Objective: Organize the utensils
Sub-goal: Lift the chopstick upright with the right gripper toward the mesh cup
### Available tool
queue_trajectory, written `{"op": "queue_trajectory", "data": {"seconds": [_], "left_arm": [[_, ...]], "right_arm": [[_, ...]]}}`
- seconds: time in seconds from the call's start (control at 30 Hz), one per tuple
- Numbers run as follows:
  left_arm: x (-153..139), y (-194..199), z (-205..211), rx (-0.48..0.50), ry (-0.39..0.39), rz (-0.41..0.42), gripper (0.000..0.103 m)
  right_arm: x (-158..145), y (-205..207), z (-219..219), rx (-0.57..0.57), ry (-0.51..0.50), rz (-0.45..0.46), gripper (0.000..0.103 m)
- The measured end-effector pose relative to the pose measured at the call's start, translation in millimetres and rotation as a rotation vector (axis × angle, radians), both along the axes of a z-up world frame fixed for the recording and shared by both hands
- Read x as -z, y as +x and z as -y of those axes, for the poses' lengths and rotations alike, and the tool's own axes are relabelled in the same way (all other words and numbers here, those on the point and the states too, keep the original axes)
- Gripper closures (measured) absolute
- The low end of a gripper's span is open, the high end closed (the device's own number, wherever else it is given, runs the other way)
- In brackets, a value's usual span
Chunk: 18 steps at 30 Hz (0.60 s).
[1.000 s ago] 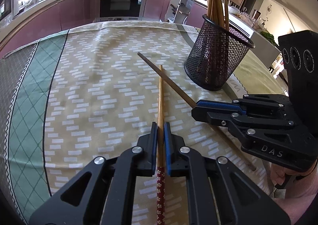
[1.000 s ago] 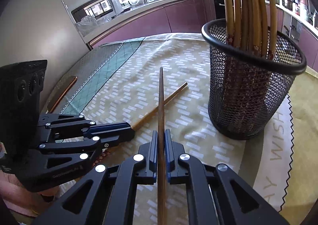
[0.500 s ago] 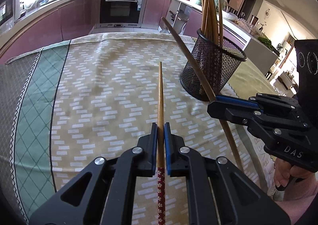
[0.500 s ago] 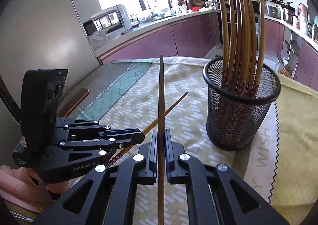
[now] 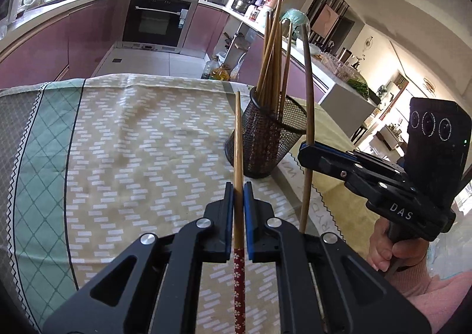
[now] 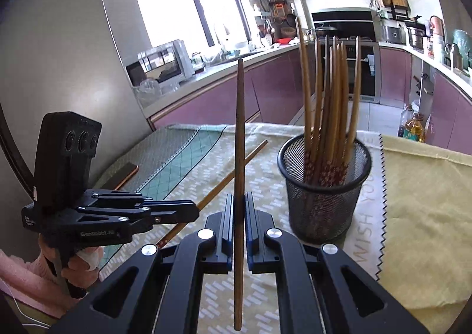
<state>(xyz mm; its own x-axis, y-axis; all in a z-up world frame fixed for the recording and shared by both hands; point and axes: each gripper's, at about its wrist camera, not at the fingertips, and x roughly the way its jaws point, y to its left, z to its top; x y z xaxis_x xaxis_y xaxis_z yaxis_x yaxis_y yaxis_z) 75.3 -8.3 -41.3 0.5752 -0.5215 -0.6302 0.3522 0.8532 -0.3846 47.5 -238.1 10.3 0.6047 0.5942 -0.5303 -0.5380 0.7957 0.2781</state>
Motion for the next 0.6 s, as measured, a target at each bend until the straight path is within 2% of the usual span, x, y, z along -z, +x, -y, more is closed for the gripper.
{"op": "queue_trajectory", "data": {"seconds": [0.13, 0.37, 0.6], "left_arm": [[-16, -3, -1, 0.019, -0.041, 0.042, 0.096], [-30, -8, 3, 0.032, -0.066, 0.099, 0.096], [-33, -17, 6, 0.075, -0.111, 0.122, 0.096]], "right_arm": [[-9, 0, 12, 0.025, 0.027, 0.018, 0.097], [-17, 1, 24, 0.057, 0.052, 0.035, 0.097], [-4, 7, 16, 0.039, 0.06, -0.012, 0.097]]}}
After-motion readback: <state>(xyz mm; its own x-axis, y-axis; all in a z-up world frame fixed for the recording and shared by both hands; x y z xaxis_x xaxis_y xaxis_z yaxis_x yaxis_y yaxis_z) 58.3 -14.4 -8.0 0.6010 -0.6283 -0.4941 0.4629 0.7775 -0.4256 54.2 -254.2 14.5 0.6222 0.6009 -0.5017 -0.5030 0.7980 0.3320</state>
